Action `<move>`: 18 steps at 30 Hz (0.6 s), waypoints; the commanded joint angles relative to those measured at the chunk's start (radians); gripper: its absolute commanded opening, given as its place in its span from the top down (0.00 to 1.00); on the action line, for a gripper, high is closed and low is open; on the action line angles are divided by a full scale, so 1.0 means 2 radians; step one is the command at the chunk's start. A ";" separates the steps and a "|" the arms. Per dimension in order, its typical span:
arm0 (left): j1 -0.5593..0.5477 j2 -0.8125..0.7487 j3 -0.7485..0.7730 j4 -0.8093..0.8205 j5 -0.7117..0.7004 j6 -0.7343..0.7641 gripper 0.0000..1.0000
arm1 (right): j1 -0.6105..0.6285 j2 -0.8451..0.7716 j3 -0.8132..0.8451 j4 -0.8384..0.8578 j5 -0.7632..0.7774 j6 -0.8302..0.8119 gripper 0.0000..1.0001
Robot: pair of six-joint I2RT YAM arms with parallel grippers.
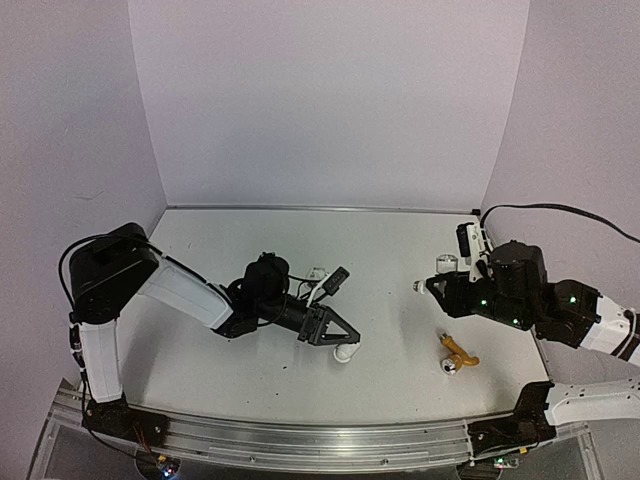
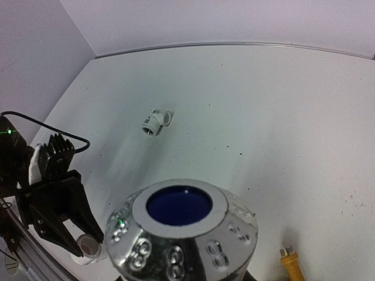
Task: Install the water faucets
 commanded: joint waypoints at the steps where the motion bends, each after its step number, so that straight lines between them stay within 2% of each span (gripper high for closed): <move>1: 0.006 0.056 0.002 0.154 0.064 -0.056 0.94 | 0.003 0.003 0.020 0.029 -0.006 0.009 1.00; 6: 0.007 0.113 0.029 0.159 0.065 -0.073 0.95 | 0.003 0.005 0.019 0.031 -0.006 0.010 1.00; 13: 0.008 0.151 0.034 0.161 0.051 -0.078 0.92 | 0.003 0.011 0.018 0.033 -0.006 0.011 1.00; 18: 0.012 0.161 0.031 0.162 0.049 -0.076 0.81 | 0.003 0.019 0.018 0.035 -0.006 0.010 1.00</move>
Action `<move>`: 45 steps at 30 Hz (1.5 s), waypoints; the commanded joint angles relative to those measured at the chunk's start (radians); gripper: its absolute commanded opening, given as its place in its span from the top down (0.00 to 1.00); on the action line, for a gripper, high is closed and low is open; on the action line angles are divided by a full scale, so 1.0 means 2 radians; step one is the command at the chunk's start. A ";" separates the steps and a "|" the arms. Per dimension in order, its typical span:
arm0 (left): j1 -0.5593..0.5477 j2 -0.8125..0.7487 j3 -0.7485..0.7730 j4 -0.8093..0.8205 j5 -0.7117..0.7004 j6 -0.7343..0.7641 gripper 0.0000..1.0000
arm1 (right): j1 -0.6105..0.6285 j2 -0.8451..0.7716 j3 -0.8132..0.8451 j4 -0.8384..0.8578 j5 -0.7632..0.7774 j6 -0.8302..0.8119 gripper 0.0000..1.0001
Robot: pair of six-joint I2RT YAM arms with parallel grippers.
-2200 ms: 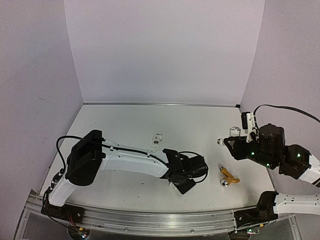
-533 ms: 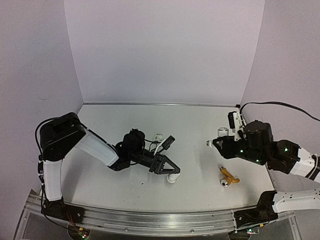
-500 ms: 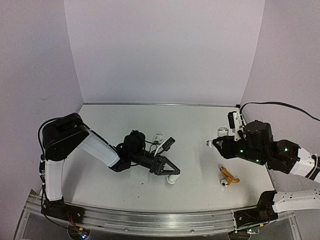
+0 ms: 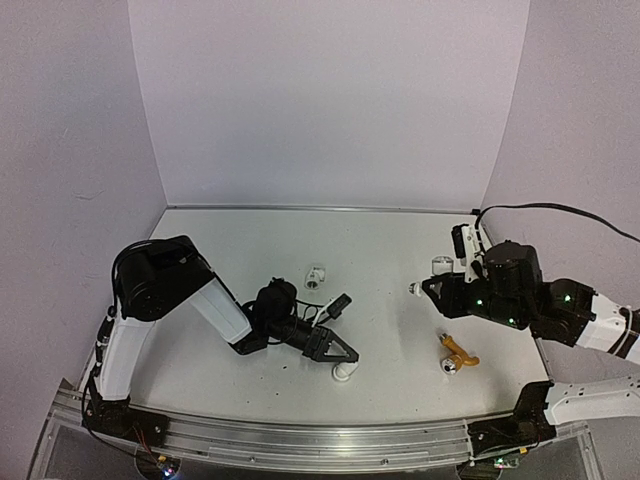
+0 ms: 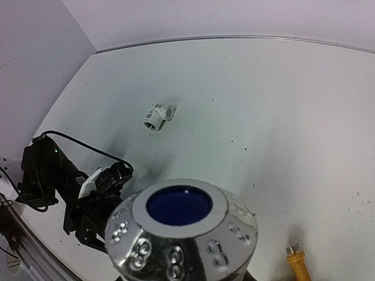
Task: Install the water faucets
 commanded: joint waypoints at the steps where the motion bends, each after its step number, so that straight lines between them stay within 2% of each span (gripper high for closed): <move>1: 0.007 0.010 0.013 0.036 0.004 -0.003 0.78 | 0.002 0.003 0.018 0.030 0.003 0.002 1.00; 8: 0.023 0.001 -0.003 0.037 0.002 0.000 0.60 | 0.003 0.005 0.018 0.034 0.001 0.002 1.00; 11: 0.033 -0.011 -0.014 0.037 0.000 0.000 0.48 | 0.003 0.005 0.018 0.035 0.001 0.001 1.00; 18: 0.055 -0.049 -0.047 0.032 -0.013 0.000 0.33 | 0.003 0.003 0.016 0.036 -0.002 0.000 1.00; 22: 0.057 -0.080 -0.060 -0.001 -0.035 -0.003 0.15 | 0.003 -0.001 0.011 0.037 0.003 0.001 1.00; 23: 0.056 -0.103 -0.063 -0.041 -0.056 0.001 0.08 | 0.002 0.000 0.012 0.038 0.004 -0.002 1.00; 25: 0.056 -0.131 -0.069 -0.103 -0.097 0.003 0.06 | 0.003 0.003 0.013 0.038 0.003 -0.004 1.00; 29: 0.053 -0.176 -0.030 -0.343 -0.222 -0.013 0.07 | 0.003 0.002 0.008 0.038 0.007 -0.008 1.00; 30: 0.051 -0.182 -0.025 -0.370 -0.243 -0.023 0.07 | 0.002 0.002 0.007 0.039 0.008 -0.008 1.00; 33: 0.020 -0.209 0.003 -0.473 -0.339 -0.088 0.05 | 0.002 -0.001 -0.002 0.043 0.011 -0.011 1.00; 36: -0.020 -0.206 0.059 -0.575 -0.422 -0.117 0.00 | 0.003 -0.004 -0.010 0.048 0.015 -0.013 1.00; 39: -0.048 -0.191 0.108 -0.617 -0.466 -0.148 0.00 | 0.002 -0.009 -0.014 0.050 0.012 -0.015 1.00; 42: -0.072 -0.175 0.126 -0.629 -0.486 -0.177 0.01 | 0.002 -0.021 -0.017 0.050 0.011 -0.016 1.00; 45: -0.092 -0.150 0.161 -0.664 -0.529 -0.192 0.04 | 0.003 -0.040 -0.024 0.050 0.009 -0.013 1.00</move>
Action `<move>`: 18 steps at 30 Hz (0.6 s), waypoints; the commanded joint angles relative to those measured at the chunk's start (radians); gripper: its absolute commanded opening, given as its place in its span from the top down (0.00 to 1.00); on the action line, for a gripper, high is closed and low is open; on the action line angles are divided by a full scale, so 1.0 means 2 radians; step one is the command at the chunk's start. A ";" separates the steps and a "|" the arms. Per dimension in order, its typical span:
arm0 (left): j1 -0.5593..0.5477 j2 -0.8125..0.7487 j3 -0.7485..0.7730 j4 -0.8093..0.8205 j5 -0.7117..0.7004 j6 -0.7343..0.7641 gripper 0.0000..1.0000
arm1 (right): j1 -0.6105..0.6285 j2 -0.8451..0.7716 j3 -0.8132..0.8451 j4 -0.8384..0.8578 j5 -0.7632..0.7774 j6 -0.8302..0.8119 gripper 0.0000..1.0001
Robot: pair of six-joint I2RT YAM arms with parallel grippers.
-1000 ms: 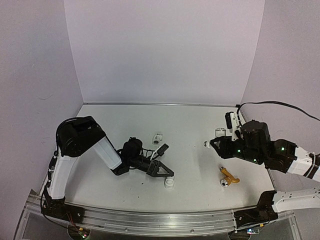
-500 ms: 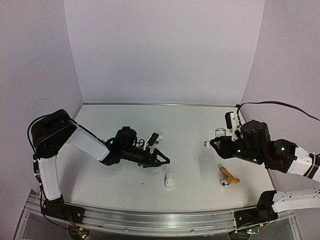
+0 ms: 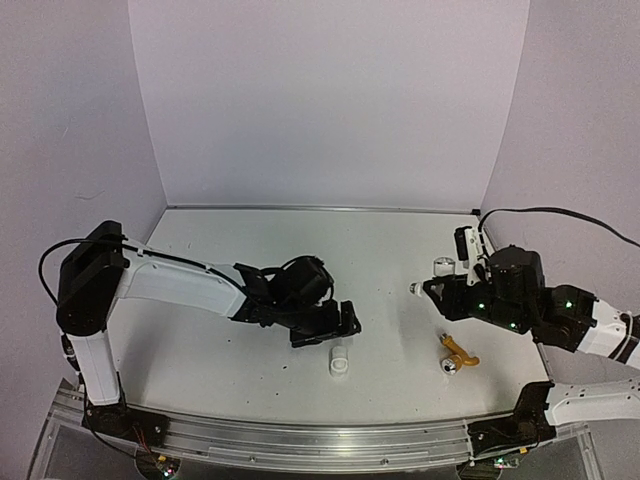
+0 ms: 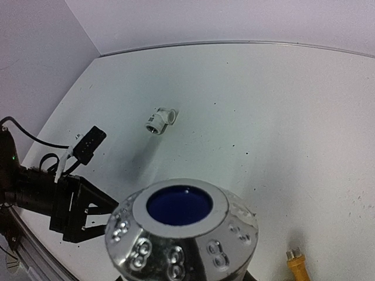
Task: Install the water faucets
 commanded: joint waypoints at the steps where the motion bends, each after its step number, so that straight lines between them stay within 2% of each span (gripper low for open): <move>1: -0.028 0.044 0.069 -0.104 -0.102 -0.045 0.07 | 0.003 -0.036 -0.008 0.027 0.009 -0.003 1.00; 5: -0.043 0.063 0.110 -0.142 -0.135 -0.048 0.13 | 0.003 -0.056 -0.015 0.026 0.009 -0.002 1.00; 10: -0.064 0.099 0.173 -0.216 -0.156 -0.069 0.11 | 0.002 -0.079 -0.016 0.018 0.014 -0.005 1.00; 18: -0.085 0.127 0.191 -0.247 -0.139 -0.098 0.15 | 0.003 -0.086 -0.016 0.016 0.013 -0.010 1.00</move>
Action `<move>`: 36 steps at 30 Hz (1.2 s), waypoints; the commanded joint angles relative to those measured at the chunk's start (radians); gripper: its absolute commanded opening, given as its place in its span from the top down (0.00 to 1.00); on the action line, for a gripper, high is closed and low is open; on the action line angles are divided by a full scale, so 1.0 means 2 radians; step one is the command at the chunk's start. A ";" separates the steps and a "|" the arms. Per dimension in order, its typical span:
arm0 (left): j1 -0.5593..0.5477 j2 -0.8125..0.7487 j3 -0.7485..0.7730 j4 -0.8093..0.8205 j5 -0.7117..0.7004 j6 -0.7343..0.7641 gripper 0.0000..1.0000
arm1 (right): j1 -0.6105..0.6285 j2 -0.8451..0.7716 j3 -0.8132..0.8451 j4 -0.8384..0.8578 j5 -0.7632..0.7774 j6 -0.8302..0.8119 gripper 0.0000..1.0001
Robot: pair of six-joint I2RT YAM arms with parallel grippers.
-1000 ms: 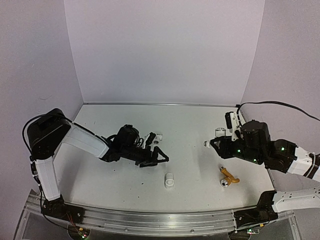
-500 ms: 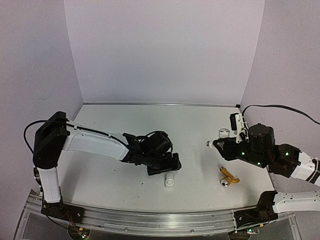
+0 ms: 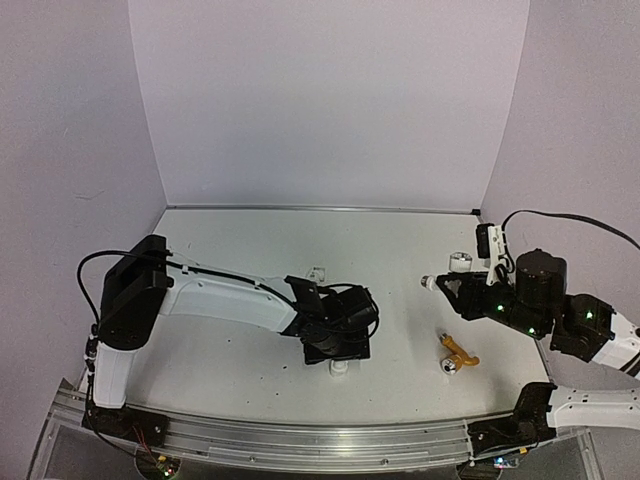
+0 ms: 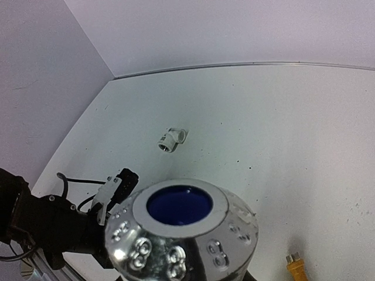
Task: Install the water faucets
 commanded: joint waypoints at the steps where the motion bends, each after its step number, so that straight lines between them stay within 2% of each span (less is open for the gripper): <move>1: -0.009 0.012 0.014 -0.041 -0.006 -0.028 0.15 | 0.002 -0.011 0.000 0.017 0.012 -0.010 1.00; 4: -0.017 0.013 0.015 -0.045 -0.010 -0.033 0.17 | 0.003 -0.016 -0.003 0.017 0.012 -0.008 1.00; 11: -0.022 0.037 0.037 -0.058 0.001 -0.032 0.35 | 0.002 -0.027 -0.007 0.016 0.000 0.000 1.00; 16: -0.023 0.047 0.044 -0.061 0.005 -0.028 0.40 | 0.002 -0.035 -0.012 0.015 0.001 0.004 1.00; 20: -0.019 0.049 0.051 -0.061 0.002 -0.018 0.48 | 0.002 -0.032 -0.011 0.014 -0.001 0.004 1.00; 23: -0.016 0.041 0.052 -0.060 -0.008 -0.005 0.58 | 0.003 -0.028 -0.010 0.012 -0.003 0.003 1.00; 30: -0.013 0.014 0.050 -0.059 -0.061 0.033 0.73 | 0.003 -0.004 0.003 0.012 -0.020 -0.010 1.00; 36: 0.005 -0.045 0.031 -0.049 -0.095 0.114 0.84 | 0.003 0.056 0.028 0.010 -0.028 -0.039 1.00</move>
